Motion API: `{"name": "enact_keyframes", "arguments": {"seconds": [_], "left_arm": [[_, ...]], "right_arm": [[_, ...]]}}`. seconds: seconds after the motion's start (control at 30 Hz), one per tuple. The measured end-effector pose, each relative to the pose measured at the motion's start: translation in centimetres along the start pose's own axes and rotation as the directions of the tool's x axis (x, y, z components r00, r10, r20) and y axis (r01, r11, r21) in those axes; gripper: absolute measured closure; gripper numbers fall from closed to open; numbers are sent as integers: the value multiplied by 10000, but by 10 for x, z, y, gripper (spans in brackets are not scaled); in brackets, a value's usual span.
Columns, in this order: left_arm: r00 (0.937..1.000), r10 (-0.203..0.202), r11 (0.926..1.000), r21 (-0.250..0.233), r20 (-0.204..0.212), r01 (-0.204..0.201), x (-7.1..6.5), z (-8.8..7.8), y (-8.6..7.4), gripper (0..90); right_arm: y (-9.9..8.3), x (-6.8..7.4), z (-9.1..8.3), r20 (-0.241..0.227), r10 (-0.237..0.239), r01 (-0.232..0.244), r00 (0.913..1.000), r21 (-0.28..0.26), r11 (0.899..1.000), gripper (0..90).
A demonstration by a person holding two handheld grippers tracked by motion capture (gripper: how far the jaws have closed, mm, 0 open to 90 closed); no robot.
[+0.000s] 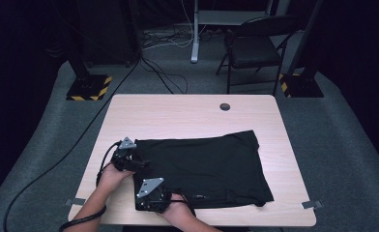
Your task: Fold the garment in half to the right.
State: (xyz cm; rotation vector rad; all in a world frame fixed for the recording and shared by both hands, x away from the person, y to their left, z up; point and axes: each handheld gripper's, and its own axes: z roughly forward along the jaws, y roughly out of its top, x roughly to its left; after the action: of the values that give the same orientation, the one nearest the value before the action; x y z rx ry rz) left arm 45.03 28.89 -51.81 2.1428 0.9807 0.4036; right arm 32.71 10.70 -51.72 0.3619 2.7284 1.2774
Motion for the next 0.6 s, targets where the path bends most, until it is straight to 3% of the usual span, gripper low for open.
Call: {"name": "enact_keyframes", "arguments": {"seconds": [0.33, 0.5, 0.6], "left_arm": [[9987, 384, 9988, 288, 342, -394, -3, 3, -1, 119], [9974, 536, 9985, 53, 490, -540, 1, -11, 1, 122], [9987, 187, 9997, -152, 469, -180, 10, -20, 1, 121]], "right_arm": [[-17, -9, -2, 73, 397, -399, 9992, 366, 9985, 873], [-21, -11, -1, 28, 608, -609, 9981, 398, 9974, 871], [-21, -12, 0, 18, 598, -598, 9982, 393, 9974, 870]]}}
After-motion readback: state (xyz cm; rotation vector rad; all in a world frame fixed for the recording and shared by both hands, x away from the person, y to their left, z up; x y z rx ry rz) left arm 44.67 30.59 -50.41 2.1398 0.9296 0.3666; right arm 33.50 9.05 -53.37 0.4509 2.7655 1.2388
